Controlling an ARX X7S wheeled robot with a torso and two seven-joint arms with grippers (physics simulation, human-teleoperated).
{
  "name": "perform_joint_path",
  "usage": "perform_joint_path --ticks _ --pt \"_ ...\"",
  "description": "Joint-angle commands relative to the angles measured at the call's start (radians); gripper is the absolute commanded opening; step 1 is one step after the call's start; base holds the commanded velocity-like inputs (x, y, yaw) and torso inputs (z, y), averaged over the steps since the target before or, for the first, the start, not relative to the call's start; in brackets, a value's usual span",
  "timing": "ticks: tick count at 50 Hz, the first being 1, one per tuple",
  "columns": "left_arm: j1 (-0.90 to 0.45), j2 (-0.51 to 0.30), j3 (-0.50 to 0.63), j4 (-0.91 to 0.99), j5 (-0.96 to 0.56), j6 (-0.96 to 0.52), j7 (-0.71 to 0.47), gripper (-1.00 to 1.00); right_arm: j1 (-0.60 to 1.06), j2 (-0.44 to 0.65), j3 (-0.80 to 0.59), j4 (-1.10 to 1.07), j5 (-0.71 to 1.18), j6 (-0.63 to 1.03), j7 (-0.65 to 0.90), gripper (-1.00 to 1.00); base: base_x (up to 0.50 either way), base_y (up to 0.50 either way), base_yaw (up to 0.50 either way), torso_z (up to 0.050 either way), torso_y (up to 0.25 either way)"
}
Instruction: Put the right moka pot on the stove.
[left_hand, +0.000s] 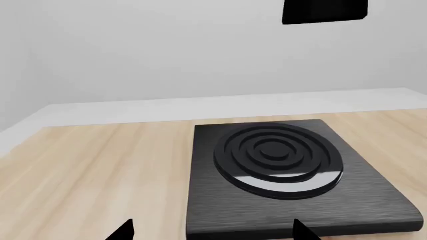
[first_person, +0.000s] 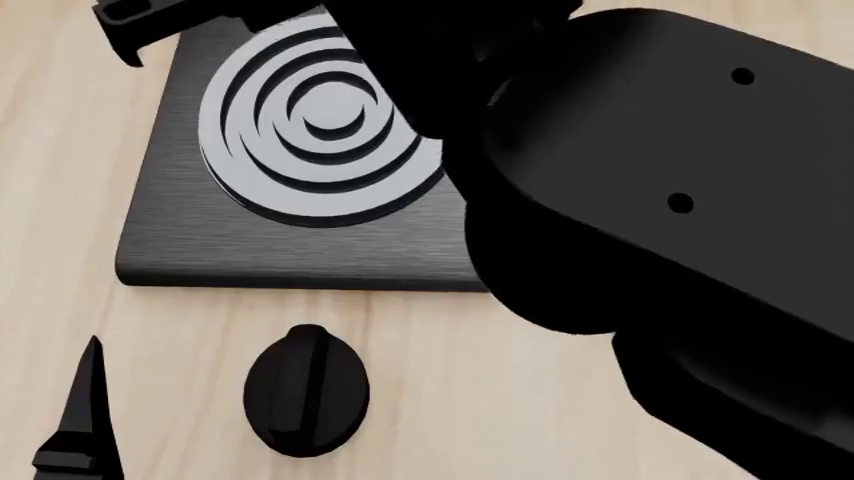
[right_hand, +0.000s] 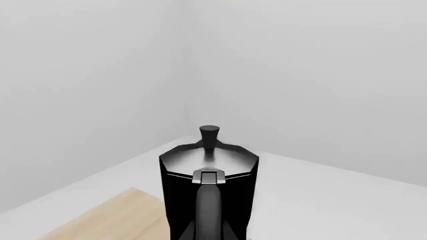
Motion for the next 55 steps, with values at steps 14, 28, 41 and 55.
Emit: perform_joint_path --ticks 14,28,41,55 --pt "0.0 -0.004 0.003 -0.005 -0.004 0.011 0.003 1.0 0.002 -0.054 -0.042 0.15 -0.169 -0.097 -0.121 -1.0 0.0 0.0 0.0 0.0 0.001" --pt "0.002 -0.006 0.006 -0.004 -0.003 0.015 -0.001 1.0 -0.021 -0.075 -0.061 0.218 -0.216 -0.15 -0.162 -1.0 0.0 0.0 0.0 0.001 0.001" --pt "0.002 -0.009 0.004 -0.004 -0.008 0.019 -0.003 1.0 -0.04 -0.096 -0.088 0.287 -0.265 -0.196 -0.198 -1.0 0.0 0.0 0.0 0.0 0.001" --pt "0.001 -0.011 0.005 -0.001 -0.011 0.022 -0.006 1.0 -0.054 -0.107 -0.112 0.339 -0.303 -0.233 -0.229 -1.0 0.0 0.0 0.0 0.0 0.001"
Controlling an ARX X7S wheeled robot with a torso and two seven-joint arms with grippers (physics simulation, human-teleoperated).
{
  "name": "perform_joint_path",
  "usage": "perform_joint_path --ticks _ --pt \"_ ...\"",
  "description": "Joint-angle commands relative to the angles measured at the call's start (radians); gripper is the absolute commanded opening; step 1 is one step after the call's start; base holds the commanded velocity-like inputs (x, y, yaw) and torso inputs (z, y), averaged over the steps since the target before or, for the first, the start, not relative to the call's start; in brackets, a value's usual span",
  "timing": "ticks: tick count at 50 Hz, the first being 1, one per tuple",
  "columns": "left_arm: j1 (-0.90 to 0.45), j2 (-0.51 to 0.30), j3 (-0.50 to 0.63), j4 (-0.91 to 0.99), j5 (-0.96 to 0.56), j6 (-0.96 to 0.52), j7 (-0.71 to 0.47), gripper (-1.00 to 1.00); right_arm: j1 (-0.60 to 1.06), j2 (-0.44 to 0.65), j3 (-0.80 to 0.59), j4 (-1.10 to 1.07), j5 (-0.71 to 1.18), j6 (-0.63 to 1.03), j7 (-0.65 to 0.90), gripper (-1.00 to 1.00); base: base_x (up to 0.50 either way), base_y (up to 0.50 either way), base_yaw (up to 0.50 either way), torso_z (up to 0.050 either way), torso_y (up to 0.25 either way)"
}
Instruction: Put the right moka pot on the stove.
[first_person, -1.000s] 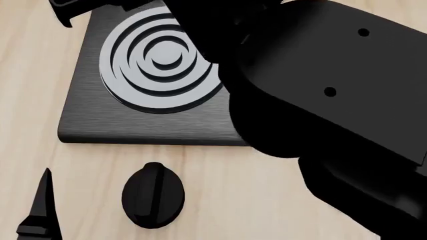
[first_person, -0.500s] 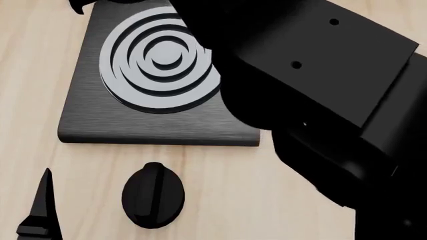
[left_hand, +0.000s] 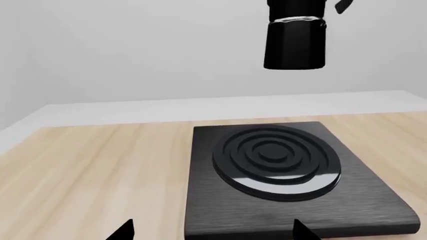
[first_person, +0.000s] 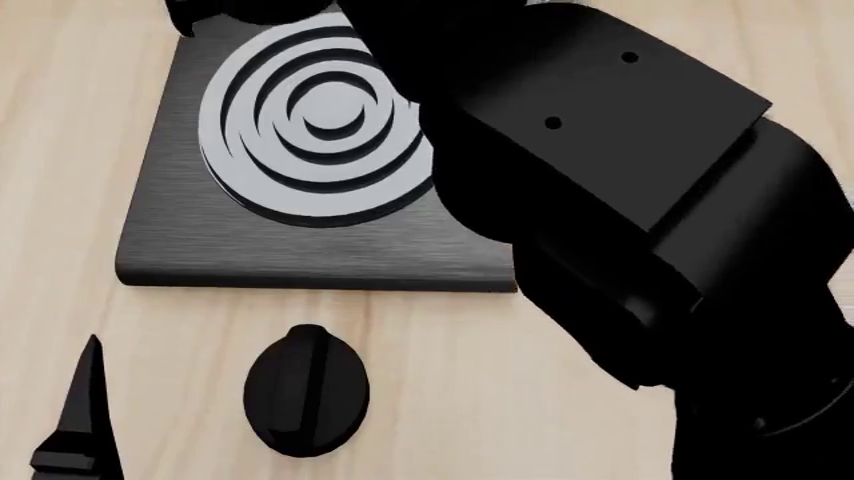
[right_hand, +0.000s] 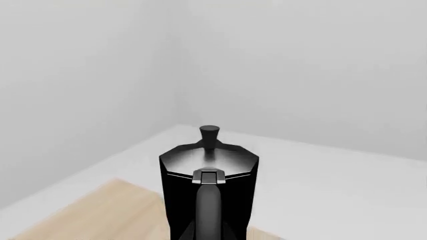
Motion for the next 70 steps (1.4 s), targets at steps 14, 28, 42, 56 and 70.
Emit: perform_joint_path --ticks 14,28,42,56,70 --pt "0.002 -0.005 0.004 0.001 0.0 0.008 -0.003 1.0 -0.012 -0.034 -0.027 0.098 -0.092 -0.067 -0.057 -1.0 0.0 0.0 0.0 0.001 0.001" --pt "0.002 -0.009 0.004 0.004 -0.004 0.012 -0.004 1.0 -0.008 -0.056 -0.046 0.184 -0.129 -0.108 -0.096 -1.0 0.0 0.0 0.0 0.0 0.001" --pt "0.004 -0.011 0.005 0.005 -0.003 0.017 -0.008 1.0 -0.015 -0.064 -0.058 0.221 -0.148 -0.136 -0.117 -1.0 0.0 0.0 0.0 0.001 0.001" --pt "0.001 -0.013 0.008 0.004 -0.004 0.015 -0.011 1.0 -0.037 -0.061 -0.064 0.225 -0.151 -0.153 -0.124 -1.0 0.0 0.0 0.0 0.0 0.001" --pt "0.002 -0.015 0.01 0.003 -0.003 0.02 -0.014 1.0 -0.052 -0.065 -0.074 0.244 -0.163 -0.175 -0.136 -1.0 0.0 0.0 0.0 0.001 0.001"
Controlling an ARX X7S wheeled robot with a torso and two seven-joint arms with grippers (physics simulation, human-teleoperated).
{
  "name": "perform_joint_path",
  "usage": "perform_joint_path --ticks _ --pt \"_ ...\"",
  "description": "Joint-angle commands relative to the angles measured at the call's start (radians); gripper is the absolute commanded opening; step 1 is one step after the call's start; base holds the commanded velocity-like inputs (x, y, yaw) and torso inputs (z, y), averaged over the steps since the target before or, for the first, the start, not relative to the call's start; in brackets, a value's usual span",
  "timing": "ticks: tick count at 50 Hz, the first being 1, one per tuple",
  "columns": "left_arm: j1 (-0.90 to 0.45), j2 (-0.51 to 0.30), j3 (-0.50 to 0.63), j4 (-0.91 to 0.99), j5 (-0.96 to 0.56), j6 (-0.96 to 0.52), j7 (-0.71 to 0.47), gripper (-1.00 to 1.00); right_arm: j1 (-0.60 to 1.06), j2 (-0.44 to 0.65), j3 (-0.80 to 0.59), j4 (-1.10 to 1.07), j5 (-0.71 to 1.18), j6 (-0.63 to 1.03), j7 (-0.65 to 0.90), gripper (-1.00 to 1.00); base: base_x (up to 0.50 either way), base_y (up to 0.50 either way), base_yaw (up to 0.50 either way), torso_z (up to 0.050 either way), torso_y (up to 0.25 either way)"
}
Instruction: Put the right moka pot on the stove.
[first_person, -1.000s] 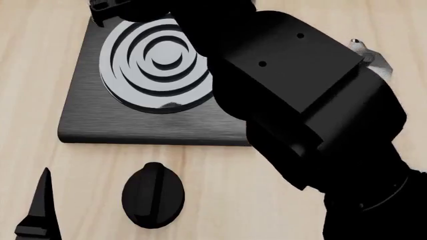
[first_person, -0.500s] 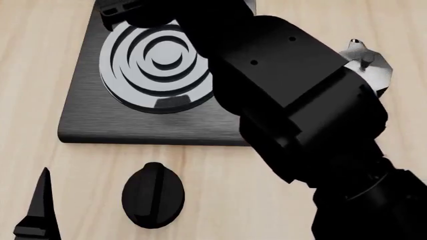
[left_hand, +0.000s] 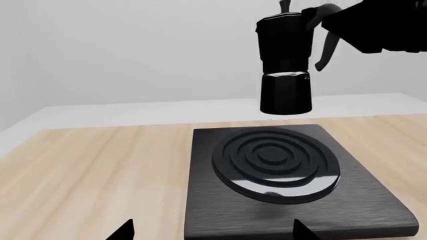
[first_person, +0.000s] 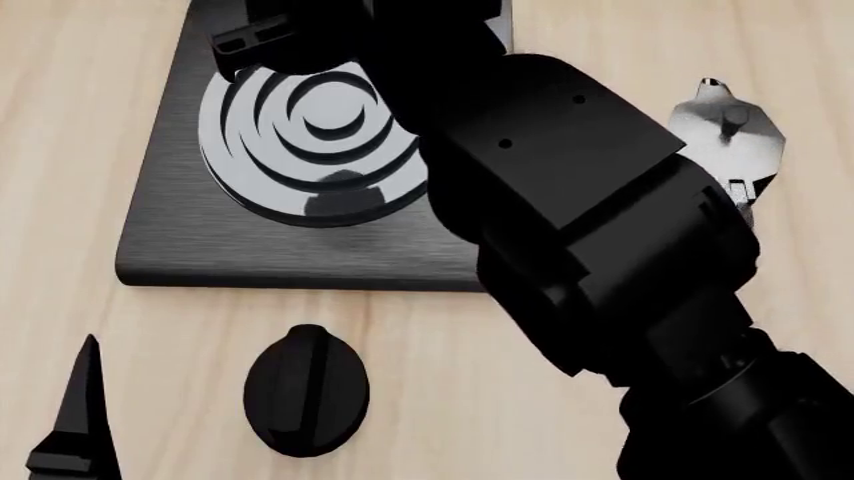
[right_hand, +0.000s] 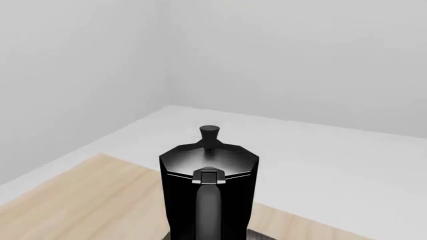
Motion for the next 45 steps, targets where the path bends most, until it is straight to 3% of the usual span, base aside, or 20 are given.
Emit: perform_joint_path --ticks 1,45 --pt "-0.001 -0.002 0.001 0.0 -0.001 0.001 -0.003 1.0 0.001 -0.004 0.009 0.003 -0.033 -0.021 -0.016 -1.0 0.0 0.0 0.0 0.0 0.0" --pt "0.001 -0.009 0.006 0.0 -0.004 0.014 -0.007 1.0 -0.034 -0.038 -0.032 0.121 -0.09 -0.112 -0.071 -1.0 0.0 0.0 0.0 0.0 0.001"
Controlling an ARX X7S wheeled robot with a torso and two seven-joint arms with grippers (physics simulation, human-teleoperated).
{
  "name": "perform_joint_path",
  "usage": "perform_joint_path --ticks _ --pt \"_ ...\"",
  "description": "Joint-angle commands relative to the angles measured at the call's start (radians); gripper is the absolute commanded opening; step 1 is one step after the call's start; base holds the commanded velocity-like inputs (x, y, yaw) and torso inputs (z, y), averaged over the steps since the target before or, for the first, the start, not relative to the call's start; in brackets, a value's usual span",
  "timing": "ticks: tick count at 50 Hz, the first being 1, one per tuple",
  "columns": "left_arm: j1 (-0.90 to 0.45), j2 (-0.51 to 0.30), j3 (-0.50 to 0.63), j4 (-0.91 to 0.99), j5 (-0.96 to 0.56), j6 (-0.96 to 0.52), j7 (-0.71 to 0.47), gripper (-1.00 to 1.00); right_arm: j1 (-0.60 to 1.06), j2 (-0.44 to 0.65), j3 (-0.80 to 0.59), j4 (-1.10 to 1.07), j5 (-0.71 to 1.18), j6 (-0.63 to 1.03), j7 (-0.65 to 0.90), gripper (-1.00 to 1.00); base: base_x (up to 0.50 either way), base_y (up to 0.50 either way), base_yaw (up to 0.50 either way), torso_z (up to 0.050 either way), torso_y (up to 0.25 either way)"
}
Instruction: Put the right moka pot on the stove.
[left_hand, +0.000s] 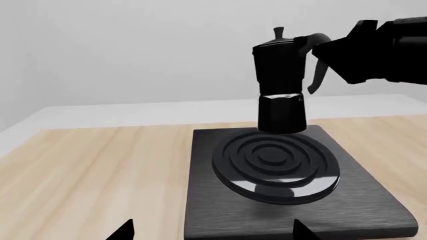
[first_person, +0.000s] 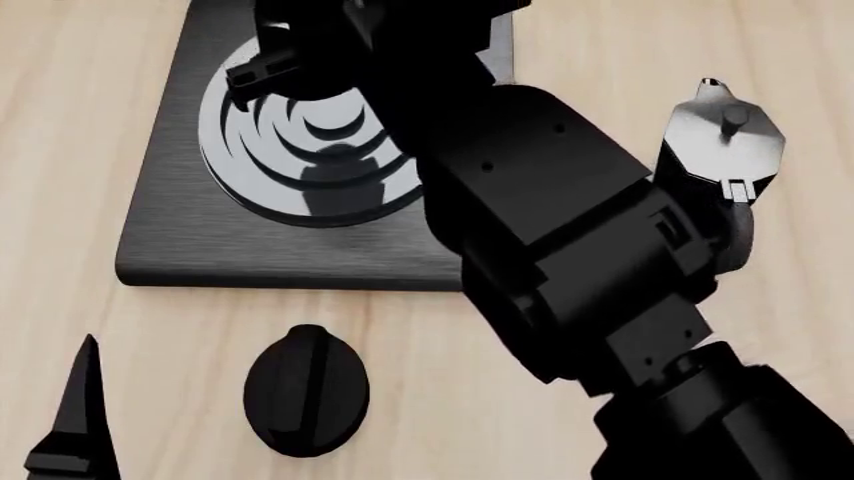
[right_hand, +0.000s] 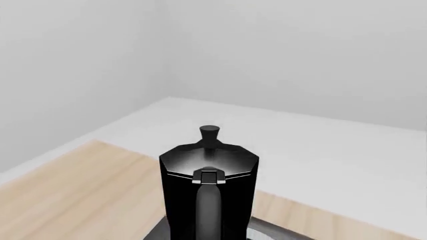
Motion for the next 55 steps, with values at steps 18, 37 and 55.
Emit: perform_joint_path --ticks 18,37,55 --pt "0.001 -0.004 0.002 0.0 -0.001 0.008 -0.004 1.0 -0.032 0.001 0.002 -0.002 -0.026 -0.027 -0.011 -1.0 0.0 0.0 0.0 0.001 0.001" --pt "0.007 -0.009 0.0 0.003 -0.005 0.017 -0.007 1.0 -0.056 -0.012 -0.007 0.036 -0.03 -0.053 -0.028 -1.0 0.0 0.0 0.0 0.0 0.001" --pt "0.004 -0.013 0.003 0.004 -0.008 0.018 -0.01 1.0 -0.087 -0.015 -0.017 0.066 -0.037 -0.083 -0.044 -1.0 0.0 0.0 0.0 0.001 0.001"
